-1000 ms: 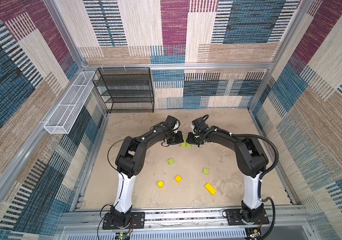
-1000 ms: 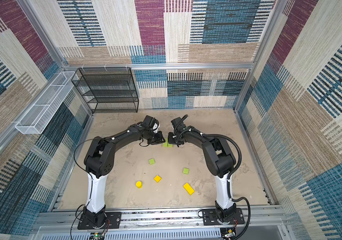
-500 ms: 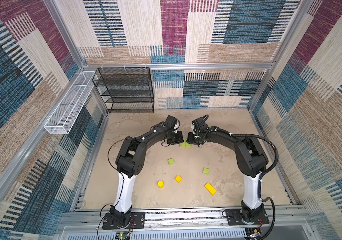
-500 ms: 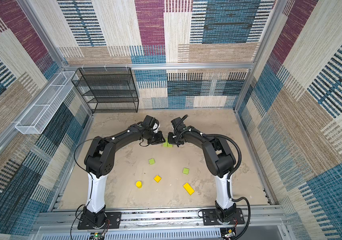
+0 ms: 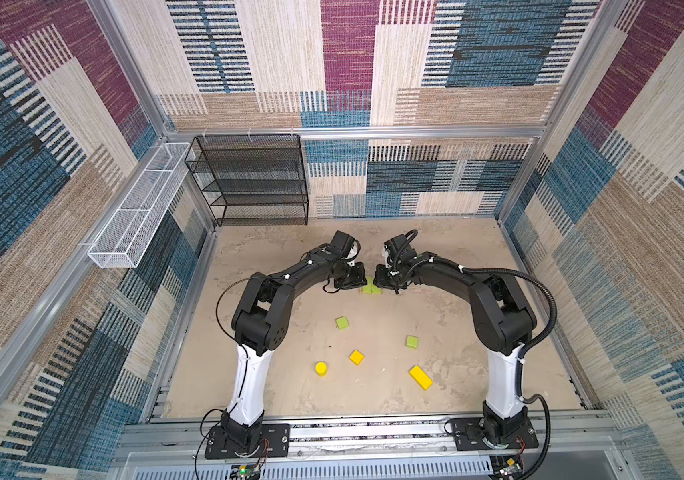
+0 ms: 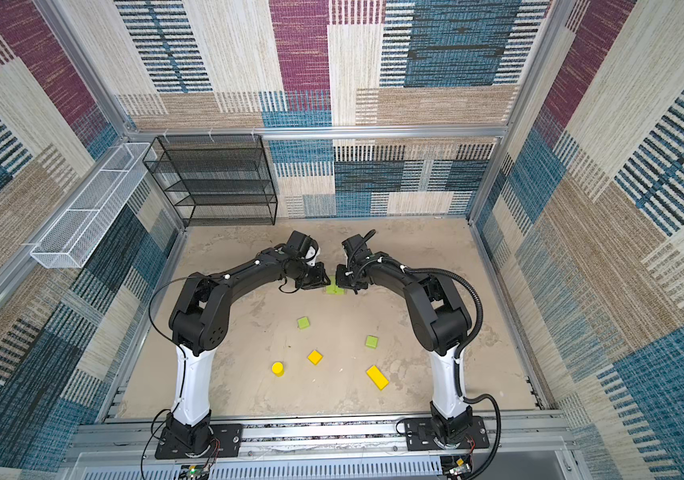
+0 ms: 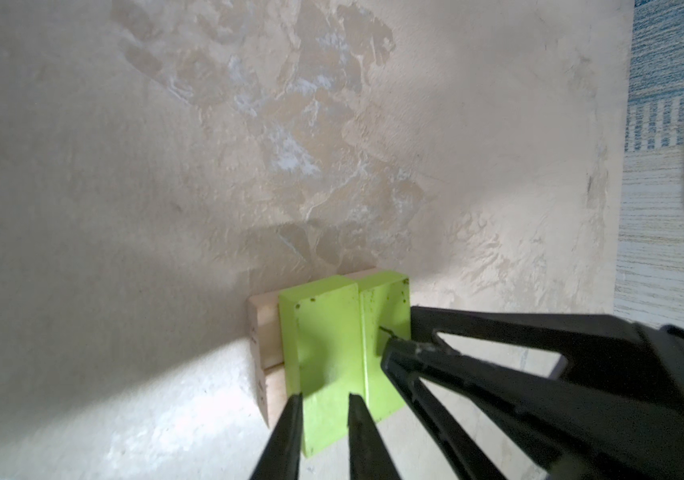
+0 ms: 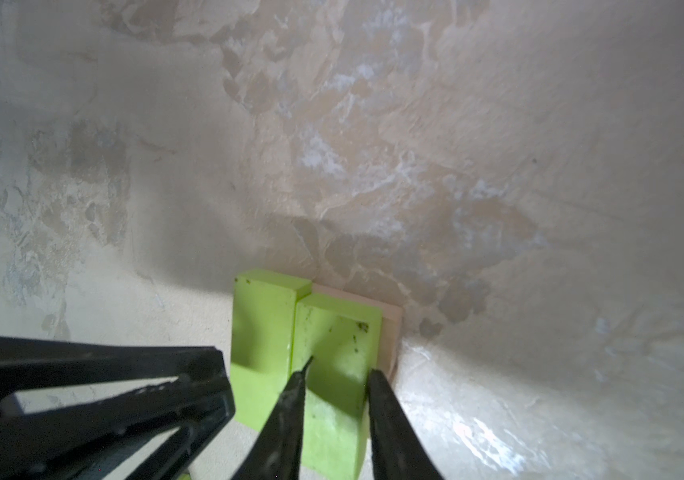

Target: Build the wood block tower

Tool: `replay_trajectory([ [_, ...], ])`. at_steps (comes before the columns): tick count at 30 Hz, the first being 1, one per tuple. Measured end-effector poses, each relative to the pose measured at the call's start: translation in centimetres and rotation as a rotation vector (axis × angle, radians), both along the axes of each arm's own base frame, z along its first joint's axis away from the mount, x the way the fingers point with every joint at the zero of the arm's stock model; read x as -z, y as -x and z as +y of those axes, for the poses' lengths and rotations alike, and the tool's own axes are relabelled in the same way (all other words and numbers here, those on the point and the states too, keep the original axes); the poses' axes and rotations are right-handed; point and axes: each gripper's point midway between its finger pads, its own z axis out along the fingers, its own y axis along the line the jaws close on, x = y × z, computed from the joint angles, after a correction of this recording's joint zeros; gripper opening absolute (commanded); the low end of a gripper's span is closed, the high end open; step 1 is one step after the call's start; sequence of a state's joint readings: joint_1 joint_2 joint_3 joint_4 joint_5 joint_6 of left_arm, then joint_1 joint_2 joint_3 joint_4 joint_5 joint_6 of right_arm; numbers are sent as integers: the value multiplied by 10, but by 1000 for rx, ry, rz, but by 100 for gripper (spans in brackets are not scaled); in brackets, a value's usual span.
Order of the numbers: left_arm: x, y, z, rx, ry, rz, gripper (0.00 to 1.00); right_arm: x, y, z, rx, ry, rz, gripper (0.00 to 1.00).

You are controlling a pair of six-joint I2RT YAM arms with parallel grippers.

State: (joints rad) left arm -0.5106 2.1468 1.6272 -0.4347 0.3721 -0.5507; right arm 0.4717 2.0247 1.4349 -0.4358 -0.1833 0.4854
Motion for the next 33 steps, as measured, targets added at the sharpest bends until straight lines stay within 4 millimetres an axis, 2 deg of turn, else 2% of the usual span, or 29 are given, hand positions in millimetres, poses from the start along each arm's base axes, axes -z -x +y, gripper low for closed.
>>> replay_trajectory([
  [8,0,0,0,0,0,0,25,-4,-1,0,1,-3,-9,37],
  [15,-4,0,0,-1,3,-6,26,-19,2,-2,5,-15,-33,37],
  [20,-12,2,1,-1,8,-15,26,-26,11,-7,16,11,-50,27],
  [25,-14,5,3,-6,7,-14,26,-22,29,-5,1,31,-42,2],
  [33,-15,7,5,-12,8,-9,26,1,54,-10,9,67,16,0],
])
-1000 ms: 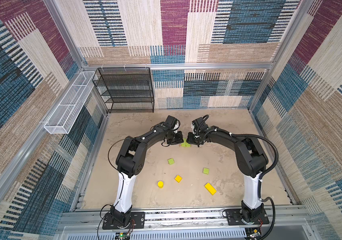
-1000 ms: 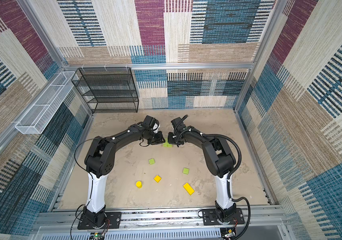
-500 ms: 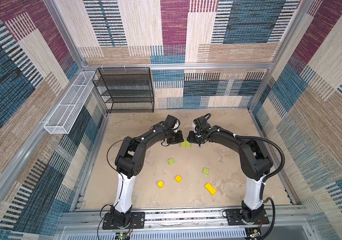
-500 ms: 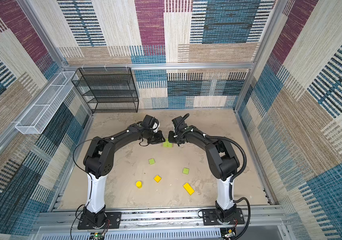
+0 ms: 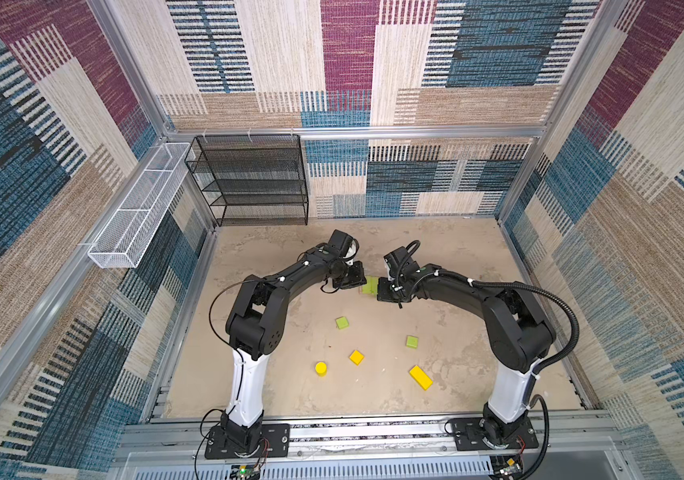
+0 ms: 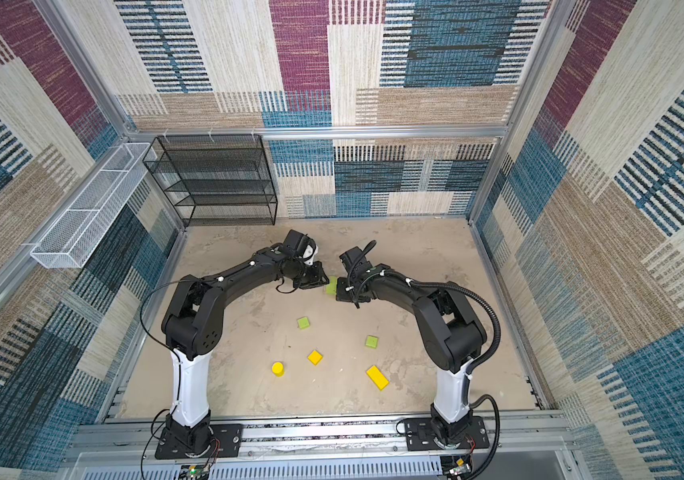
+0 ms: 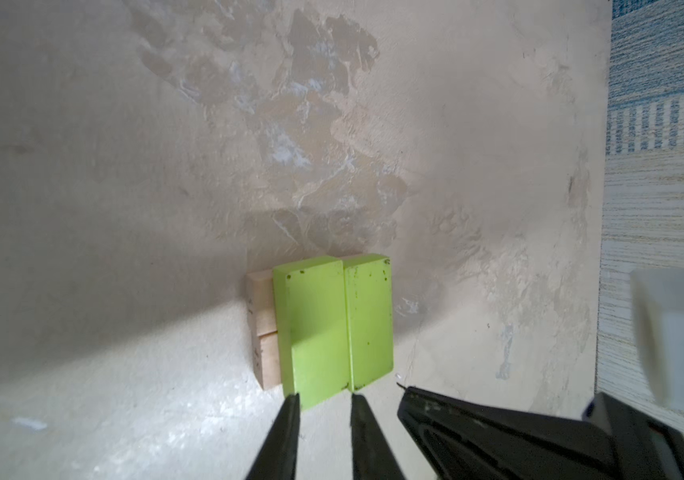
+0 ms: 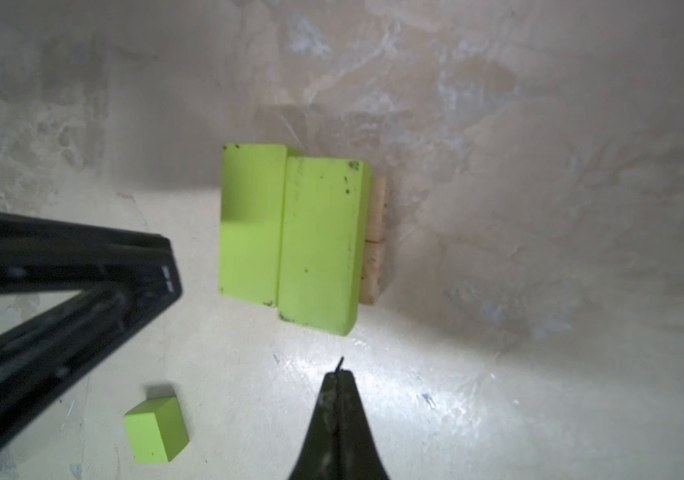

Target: Build the wood block tower

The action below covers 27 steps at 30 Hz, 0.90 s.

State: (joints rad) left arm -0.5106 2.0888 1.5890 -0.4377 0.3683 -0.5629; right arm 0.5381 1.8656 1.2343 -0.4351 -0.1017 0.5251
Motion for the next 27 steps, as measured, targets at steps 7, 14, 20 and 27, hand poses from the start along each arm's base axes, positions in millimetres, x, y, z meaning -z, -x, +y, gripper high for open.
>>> replay_trajectory([
  [7,0,1,0,-2,0,2,26,7,6,0,9,-3,10,0],
  [14,-1,0,0,-2,1,0,26,5,0,5,10,-18,-8,0],
  [20,-1,0,1,-4,-1,-1,26,5,-4,8,10,-20,-12,0],
  [27,-1,0,2,-6,-2,-1,25,5,-7,8,13,-16,-16,0],
])
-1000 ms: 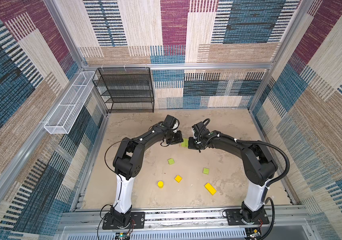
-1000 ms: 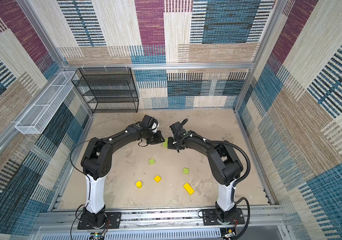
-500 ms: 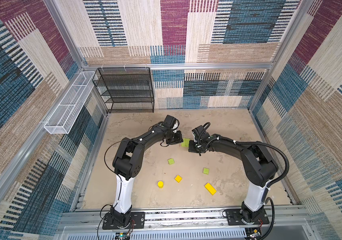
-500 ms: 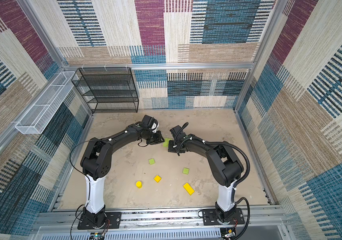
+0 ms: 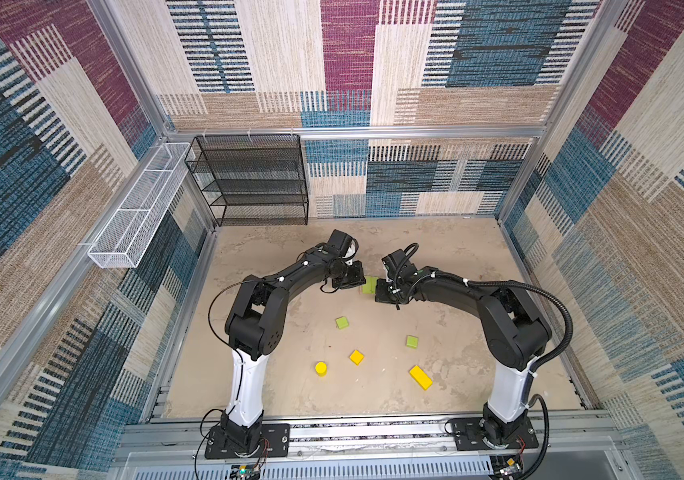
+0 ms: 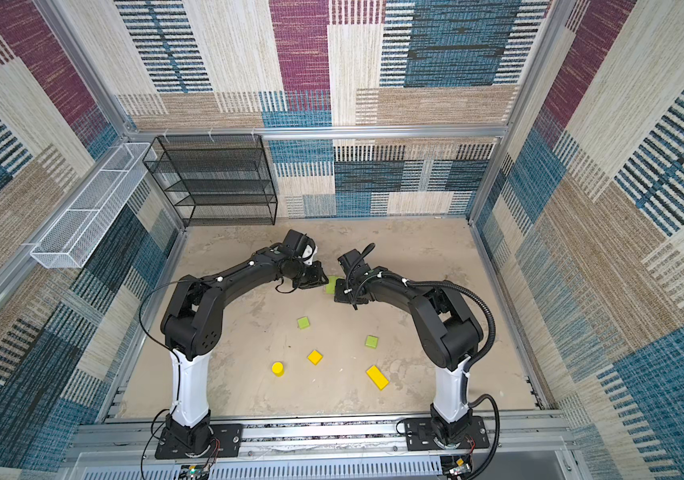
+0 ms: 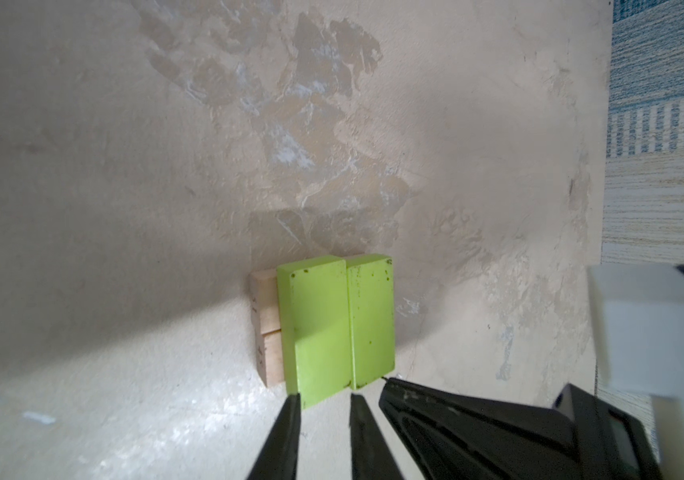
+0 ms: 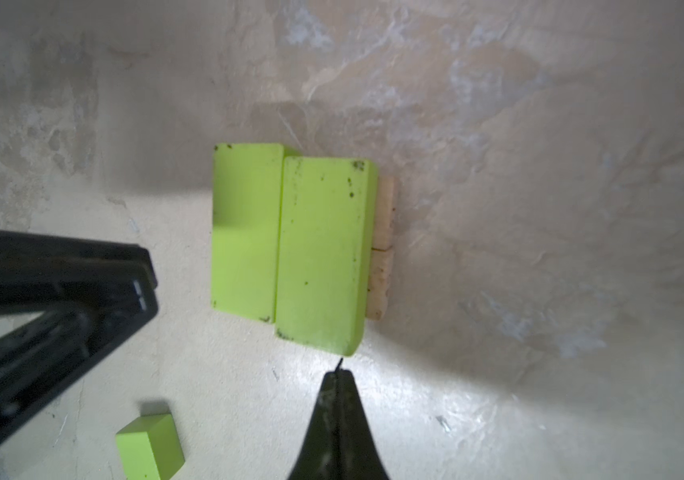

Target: Build the wood block tower

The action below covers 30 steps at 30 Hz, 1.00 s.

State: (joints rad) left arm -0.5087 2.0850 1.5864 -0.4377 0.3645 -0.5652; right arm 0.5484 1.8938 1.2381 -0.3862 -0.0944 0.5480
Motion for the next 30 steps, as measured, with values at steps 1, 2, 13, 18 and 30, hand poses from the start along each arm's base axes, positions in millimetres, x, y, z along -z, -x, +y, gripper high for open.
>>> replay_trajectory([
  [1,0,0,0,0,0,0,25,0,0,0,0,0,0,0],
  [2,0,0,0,0,0,0,26,0,-1,0,0,0,-1,0],
  [13,0,0,0,0,0,0,25,1,-5,1,4,6,-5,0],
  [18,0,0,0,1,0,0,25,-1,-8,2,8,7,-15,0],
  [30,0,0,0,1,0,0,25,-3,-8,2,8,5,-17,0],
])
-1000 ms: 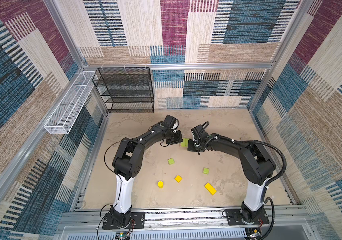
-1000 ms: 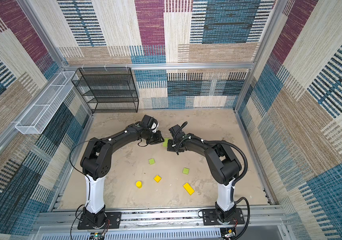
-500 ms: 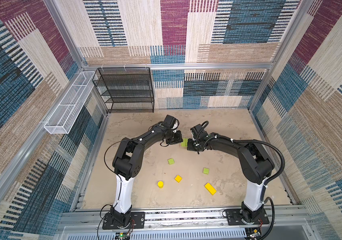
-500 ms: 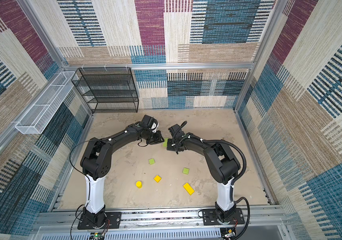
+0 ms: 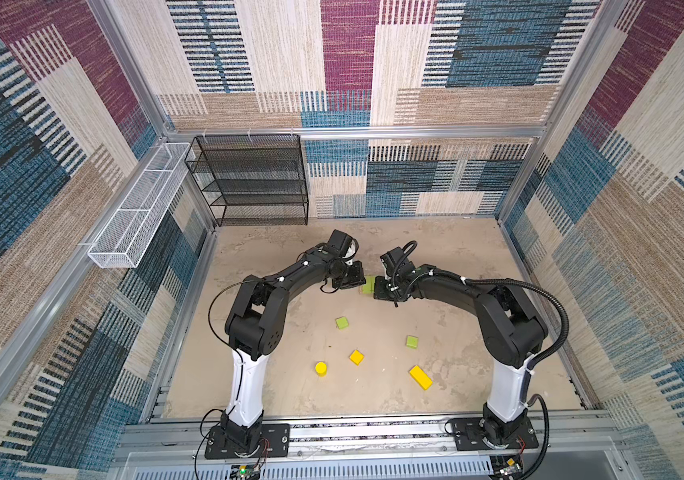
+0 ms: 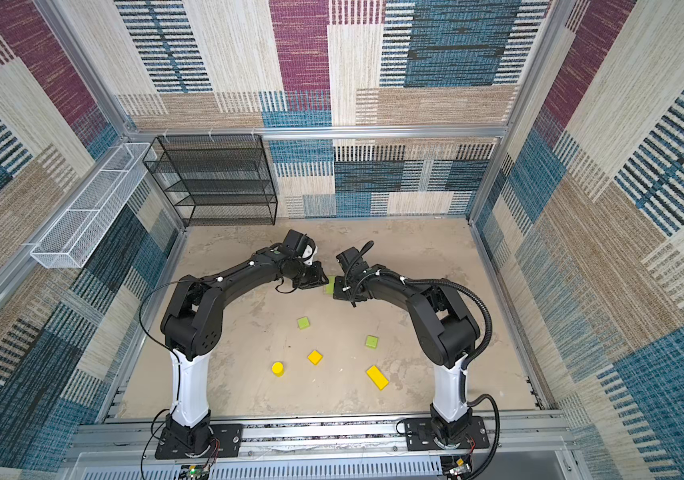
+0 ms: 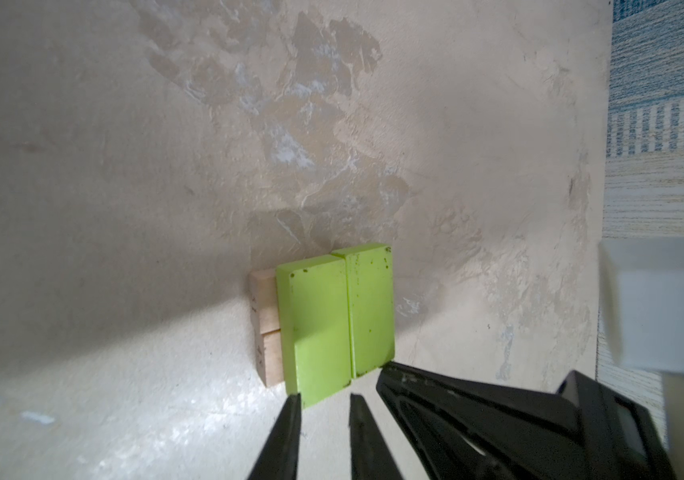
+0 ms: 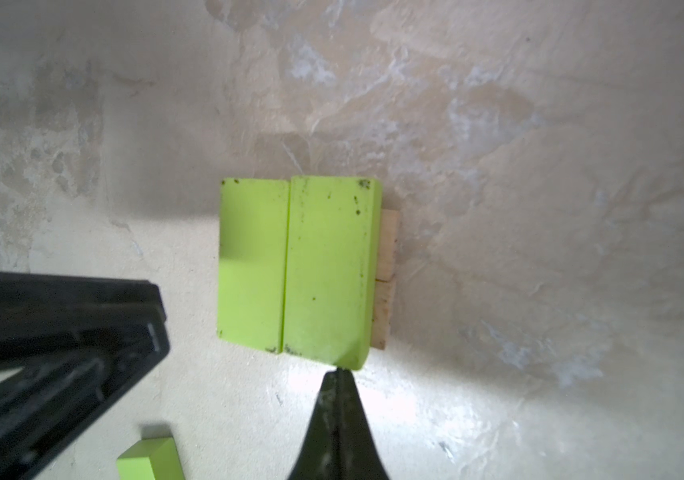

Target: Build the wood block tower

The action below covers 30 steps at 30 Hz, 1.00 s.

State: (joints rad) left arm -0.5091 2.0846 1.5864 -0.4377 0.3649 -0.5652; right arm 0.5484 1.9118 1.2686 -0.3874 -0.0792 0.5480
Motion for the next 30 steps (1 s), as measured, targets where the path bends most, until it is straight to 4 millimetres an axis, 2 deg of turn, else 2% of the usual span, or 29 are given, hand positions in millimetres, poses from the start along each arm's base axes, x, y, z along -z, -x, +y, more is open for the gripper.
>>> replay_trajectory([
  [7,0,0,0,0,0,0,26,-22,5,-4,2,-15,-32,0],
  [10,0,0,0,0,0,0,33,-33,2,-7,17,-6,-62,7],
  [15,2,-2,2,-8,-12,-5,35,-43,-15,-12,37,13,-102,16],
  [17,3,-2,2,-10,-16,-4,35,-43,-25,-15,51,16,-111,22],
  [23,7,-5,2,-13,-21,-1,34,-35,-43,-23,65,23,-107,30],
  [30,11,-5,3,-15,-24,5,34,-22,-45,-17,36,-12,-77,41],
])
